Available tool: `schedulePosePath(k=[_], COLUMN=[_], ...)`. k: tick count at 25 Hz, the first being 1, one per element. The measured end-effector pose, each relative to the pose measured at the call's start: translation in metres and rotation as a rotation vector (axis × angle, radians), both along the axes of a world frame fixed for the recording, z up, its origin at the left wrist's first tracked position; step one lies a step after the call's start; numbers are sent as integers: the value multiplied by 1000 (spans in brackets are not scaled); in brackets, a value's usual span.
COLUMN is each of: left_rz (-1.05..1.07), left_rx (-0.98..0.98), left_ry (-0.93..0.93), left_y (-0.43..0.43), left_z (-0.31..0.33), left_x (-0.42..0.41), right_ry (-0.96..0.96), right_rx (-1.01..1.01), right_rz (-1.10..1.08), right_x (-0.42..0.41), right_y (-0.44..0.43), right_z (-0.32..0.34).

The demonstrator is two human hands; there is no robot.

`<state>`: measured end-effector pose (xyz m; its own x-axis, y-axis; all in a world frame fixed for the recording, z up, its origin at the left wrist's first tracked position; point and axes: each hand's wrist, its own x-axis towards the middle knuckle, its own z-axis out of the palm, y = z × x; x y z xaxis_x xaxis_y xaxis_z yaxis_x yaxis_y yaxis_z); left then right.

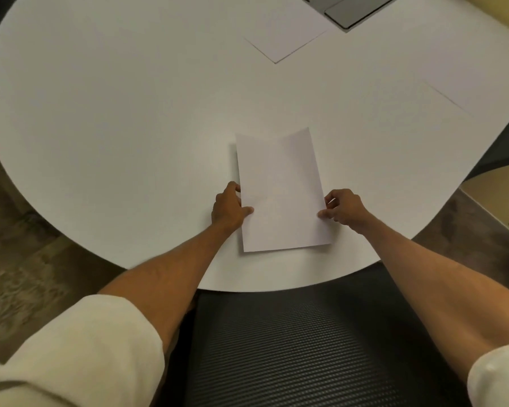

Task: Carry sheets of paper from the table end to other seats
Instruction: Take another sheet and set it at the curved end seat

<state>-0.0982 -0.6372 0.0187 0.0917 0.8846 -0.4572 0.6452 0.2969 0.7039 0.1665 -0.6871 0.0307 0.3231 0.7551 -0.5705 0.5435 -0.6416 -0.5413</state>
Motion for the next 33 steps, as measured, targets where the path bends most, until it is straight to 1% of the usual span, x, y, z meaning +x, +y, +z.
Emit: schedulePosePath(k=[5,10,15,21,33], left_rz=[-122,-196,-277,-309,-310], left_rx=[7,22,66,54,55], left_ry=[191,294,306,321,327], left_y=[0,0,-3,-3,-4], left_z=[-6,-11,-17,-22,-24], left_x=[4,5,1,-1,-2], right_ry=[-155,-196,-296,-368,-395], right_rx=[10,7,-11,-46,-23], right_rz=[86,144,198,384,411], right_x=[4,2,0,-1,3], right_y=[0,0,0,2,2], right_z=[-17,-24,-26,-26,-41])
